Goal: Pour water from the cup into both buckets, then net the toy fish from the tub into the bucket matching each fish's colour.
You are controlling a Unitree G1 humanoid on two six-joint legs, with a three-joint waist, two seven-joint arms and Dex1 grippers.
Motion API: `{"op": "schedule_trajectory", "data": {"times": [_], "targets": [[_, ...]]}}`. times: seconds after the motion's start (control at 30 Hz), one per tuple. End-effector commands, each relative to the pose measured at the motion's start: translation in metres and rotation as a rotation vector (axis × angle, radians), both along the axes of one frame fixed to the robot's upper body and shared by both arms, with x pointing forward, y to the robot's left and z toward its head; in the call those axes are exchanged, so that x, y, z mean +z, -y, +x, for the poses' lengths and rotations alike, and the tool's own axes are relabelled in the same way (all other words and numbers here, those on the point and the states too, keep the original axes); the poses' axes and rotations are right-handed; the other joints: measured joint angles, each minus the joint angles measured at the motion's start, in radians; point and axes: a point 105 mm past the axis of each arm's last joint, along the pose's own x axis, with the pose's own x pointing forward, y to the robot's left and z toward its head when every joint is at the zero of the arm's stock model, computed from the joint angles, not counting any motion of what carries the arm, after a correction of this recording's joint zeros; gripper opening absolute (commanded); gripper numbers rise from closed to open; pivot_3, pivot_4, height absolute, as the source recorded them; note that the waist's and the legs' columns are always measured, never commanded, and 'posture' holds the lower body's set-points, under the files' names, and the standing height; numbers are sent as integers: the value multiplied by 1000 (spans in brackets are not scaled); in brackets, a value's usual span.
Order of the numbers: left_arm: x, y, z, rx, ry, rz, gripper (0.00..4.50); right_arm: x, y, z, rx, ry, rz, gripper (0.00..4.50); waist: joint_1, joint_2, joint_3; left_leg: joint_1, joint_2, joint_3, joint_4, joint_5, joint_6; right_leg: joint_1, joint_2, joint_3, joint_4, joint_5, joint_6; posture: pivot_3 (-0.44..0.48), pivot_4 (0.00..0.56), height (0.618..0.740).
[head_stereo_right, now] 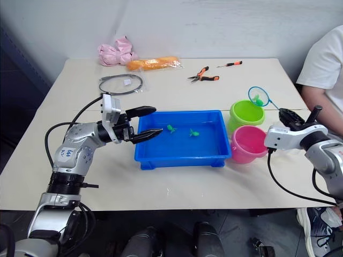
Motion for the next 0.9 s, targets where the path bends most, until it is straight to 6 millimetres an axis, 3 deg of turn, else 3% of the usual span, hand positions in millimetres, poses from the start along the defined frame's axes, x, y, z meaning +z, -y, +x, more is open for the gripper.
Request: {"op": "schedule_trajectory", "data": {"times": [0.03, 0.23, 0.33, 0.4, 0.5, 0.57, 0.67, 0.77, 0.9], "targets": [[11, -1, -3, 6, 55, -16, 4442, 11, -5, -3, 32, 48, 16, 0, 1, 0, 0, 0, 0, 0, 0, 0, 0, 0, 0, 0, 0, 0, 0, 0, 150, 740], [11, 0, -3, 9, 50, -25, 4442, 4, -8, -8, 40, 42, -3, 0, 2, 0, 0, 0, -1, 0, 0, 0, 0, 0, 0, 0, 0, 0, 0, 0, 150, 740], [11, 0, -3, 10, 48, -27, 4442, 12, 7, -8, -20, 77, 17, 0, 0, 0, 0, 0, -1, 0, 0, 0, 0, 0, 0, 0, 0, 0, 0, 0, 150, 740], [10, 0, -3, 12, 48, -26, 4442, 13, 6, -9, -16, 83, 48, 0, 0, 0, 0, 0, -1, 0, 0, 0, 0, 0, 0, 0, 0, 0, 0, 0, 150, 740], [9, -3, -3, 21, 51, -19, 4442, 34, 6, -10, -13, 167, 266, 0, 0, 0, 0, 0, 0, 0, 0, 0, 0, 0, 0, 0, 0, 0, 0, 0, 150, 740], [8, -10, -4, 32, 52, -15, 4442, 46, -8, -10, 77, 144, 507, 0, -3, 0, 0, 1, 0, 0, 0, 0, 0, 0, 1, 0, 0, 0, 0, 0, 150, 740], [4, -25, -8, 44, 47, 3, 4442, 33, -49, -13, 243, -187, 823, 0, -4, 0, 0, 1, 1, 1, 0, 0, 0, 0, 2, 0, 0, 0, 0, 0, 150, 740], [-6, -48, -12, 84, 42, 81, 4442, 23, -74, -23, 278, -464, 915, 0, -1, 0, 0, 1, 3, -2, 0, 0, -1, 0, 1, 1, 1, 0, -1, 0, 150, 740], [-3, -61, -16, 111, 51, 95, 4442, 8, -109, -44, 286, -803, 1090, 0, 5, 0, 0, 0, 1, -4, 1, -1, 1, 1, -5, 0, 0, 0, -2, 0, 150, 740]]}}
